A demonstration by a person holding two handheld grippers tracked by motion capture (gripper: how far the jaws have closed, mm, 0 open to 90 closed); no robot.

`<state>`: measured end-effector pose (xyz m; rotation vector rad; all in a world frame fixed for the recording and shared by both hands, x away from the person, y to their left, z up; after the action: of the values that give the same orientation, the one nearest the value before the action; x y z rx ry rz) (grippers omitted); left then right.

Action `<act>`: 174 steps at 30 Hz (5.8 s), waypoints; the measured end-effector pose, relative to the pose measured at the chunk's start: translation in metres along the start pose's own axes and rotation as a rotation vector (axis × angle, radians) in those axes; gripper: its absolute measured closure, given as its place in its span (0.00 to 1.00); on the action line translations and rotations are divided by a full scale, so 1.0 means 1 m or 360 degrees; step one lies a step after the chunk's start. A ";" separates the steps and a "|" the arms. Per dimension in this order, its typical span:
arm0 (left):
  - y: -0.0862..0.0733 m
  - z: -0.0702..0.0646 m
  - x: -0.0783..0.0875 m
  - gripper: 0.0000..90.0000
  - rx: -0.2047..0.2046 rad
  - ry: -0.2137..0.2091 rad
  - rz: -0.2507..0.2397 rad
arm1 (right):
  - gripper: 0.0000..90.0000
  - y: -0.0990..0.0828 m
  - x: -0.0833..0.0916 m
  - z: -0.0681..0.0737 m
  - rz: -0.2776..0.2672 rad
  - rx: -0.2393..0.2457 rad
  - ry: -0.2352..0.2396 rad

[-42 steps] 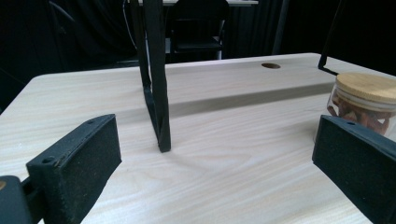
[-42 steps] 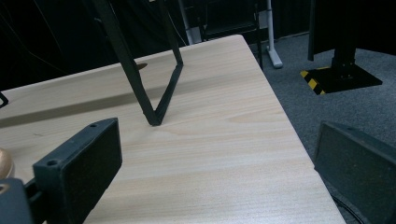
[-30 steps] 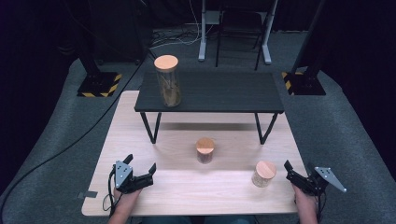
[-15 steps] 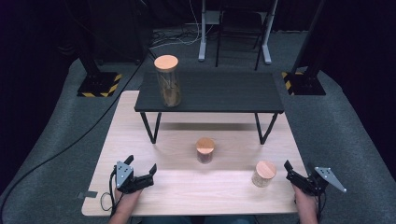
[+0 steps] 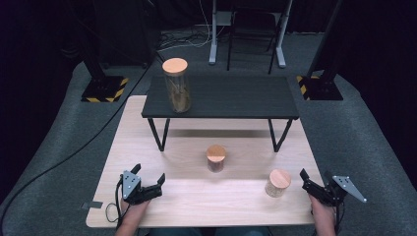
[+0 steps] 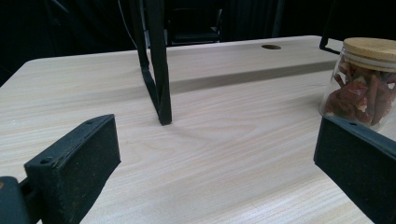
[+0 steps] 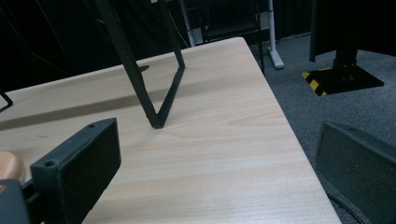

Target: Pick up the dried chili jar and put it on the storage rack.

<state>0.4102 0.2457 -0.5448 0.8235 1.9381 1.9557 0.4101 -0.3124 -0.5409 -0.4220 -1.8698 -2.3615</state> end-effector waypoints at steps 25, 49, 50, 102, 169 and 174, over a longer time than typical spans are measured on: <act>0.000 0.001 0.001 0.00 0.0002 0.0029 -0.0005 | 0.00 0.037 0.035 0.035 -0.0121 0.0017 0.0064; 0.000 0.000 0.002 0.00 0.0004 -0.0005 -0.0016 | 0.00 0.040 0.059 0.111 -0.0085 0.0189 0.0283; 0.000 0.000 0.002 0.00 0.0006 -0.0005 -0.0019 | 0.00 0.039 0.060 0.116 -0.0077 0.0195 0.0295; 0.000 -0.001 0.002 0.00 -0.0002 -0.0016 -0.0013 | 0.00 0.005 0.065 0.238 -0.0048 0.0336 0.0606; -0.001 -0.003 0.002 0.00 -0.0002 -0.0035 -0.0013 | 0.00 -0.042 -0.005 0.299 0.0041 0.0406 0.0530; -0.001 -0.003 0.002 0.00 -0.0003 -0.0038 -0.0014 | 0.00 -0.045 -0.010 0.302 0.0040 0.0415 0.0537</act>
<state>0.4072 0.2444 -0.5449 0.8323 1.9230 1.9336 0.4544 -0.0111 -0.5235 -0.0187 -1.9515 -1.9815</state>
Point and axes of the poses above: each handheld gripper's, and its own axes: x roughly backward along the jaws, y roughly out of its top, z roughly to its left, the point moved 8 cm from there along -x, roughly forward along the jaws, and after that the axes turned 13 degrees about -y, right-handed, at the moved point
